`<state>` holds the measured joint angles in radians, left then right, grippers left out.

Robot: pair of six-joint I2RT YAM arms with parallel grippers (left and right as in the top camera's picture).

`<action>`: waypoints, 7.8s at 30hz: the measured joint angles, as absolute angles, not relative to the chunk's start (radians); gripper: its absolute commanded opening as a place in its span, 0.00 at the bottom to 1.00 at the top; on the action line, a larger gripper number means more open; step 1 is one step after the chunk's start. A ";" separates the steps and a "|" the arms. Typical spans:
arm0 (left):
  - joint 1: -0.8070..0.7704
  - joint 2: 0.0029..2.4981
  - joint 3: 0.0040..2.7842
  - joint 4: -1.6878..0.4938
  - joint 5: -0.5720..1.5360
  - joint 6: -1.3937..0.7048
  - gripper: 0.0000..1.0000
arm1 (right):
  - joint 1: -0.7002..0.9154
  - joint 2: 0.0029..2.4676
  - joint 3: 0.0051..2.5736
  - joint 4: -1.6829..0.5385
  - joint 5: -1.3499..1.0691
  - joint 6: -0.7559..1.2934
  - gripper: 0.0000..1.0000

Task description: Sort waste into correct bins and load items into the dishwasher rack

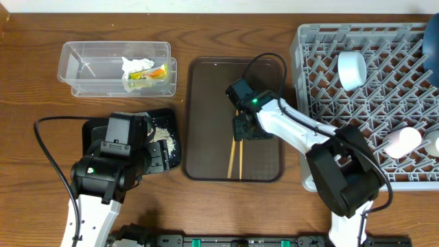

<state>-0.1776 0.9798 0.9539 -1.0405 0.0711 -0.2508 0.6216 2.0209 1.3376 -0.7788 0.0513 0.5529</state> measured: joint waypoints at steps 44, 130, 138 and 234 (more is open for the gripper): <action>-0.178 0.980 0.954 -1.040 0.071 -0.251 0.72 | 0.355 1.582 1.406 -1.027 0.038 0.281 0.01; -0.178 0.980 0.954 -1.041 0.071 -0.251 0.73 | 0.743 2.082 1.428 -0.740 0.073 0.604 0.51; -0.178 0.980 0.954 -1.040 0.071 -0.251 0.73 | 0.735 2.082 1.432 -0.827 0.113 0.644 0.13; -0.178 1.090 0.940 -1.062 0.128 -0.235 0.85 | -0.002 1.446 1.243 -1.058 -0.244 0.057 0.99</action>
<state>-0.1776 1.0901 0.9398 -1.0622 0.1280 -0.2352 -0.0021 1.4460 1.2427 -1.0584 -0.2440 0.0566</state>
